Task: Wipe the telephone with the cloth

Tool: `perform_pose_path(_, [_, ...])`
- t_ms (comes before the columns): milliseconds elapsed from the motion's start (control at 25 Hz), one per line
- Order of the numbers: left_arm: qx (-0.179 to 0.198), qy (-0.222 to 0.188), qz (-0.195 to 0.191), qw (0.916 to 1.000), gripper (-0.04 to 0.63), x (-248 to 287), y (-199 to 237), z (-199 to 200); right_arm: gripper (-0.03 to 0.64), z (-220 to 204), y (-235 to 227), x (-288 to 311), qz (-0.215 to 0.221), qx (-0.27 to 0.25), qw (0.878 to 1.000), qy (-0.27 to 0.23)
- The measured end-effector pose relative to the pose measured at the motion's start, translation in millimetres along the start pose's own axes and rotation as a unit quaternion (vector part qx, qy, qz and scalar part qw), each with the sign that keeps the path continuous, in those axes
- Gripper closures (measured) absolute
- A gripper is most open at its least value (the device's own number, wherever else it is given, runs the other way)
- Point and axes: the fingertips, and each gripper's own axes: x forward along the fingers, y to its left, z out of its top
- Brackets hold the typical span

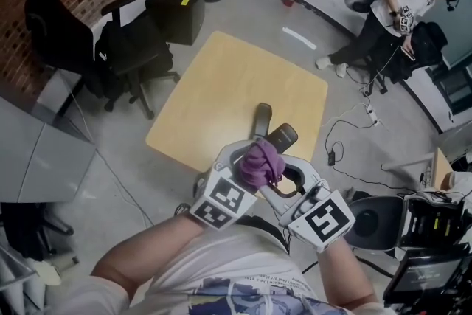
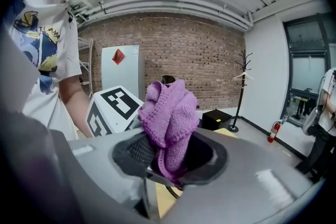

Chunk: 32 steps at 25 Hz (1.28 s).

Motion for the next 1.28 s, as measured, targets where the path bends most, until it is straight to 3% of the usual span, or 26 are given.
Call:
perform_pose_path(440, [-0.027,0.01,0.019,0.9994,0.337,17,2,3,0.488,-18,-109,-50,-0.091,0.017,0.996,-0.008])
perform_pose_path(600, [-0.066,0.01,0.023,0.9975,0.337,26,4,0,0.488,-22,-147,-68,-0.123,0.034,0.992,-0.025])
perform_pose_path(760, [-0.129,-0.005,0.015,0.9915,0.337,27,13,4,0.488,-21,-174,-75,-0.138,0.058,0.988,-0.042])
perform_pose_path(920, [-0.229,-0.039,-0.011,0.9725,0.337,24,22,8,0.488,-25,-183,-72,-0.128,0.089,0.986,-0.062])
perform_pose_path(1080, [-0.302,-0.082,-0.043,0.9489,0.337,21,23,17,0.488,-26,-174,-64,-0.097,0.109,0.986,-0.085])
perform_pose_path(1280, [-0.405,-0.131,-0.073,0.9019,0.337,20,24,24,0.488,-18,-164,-54,-0.061,0.151,0.979,-0.125])
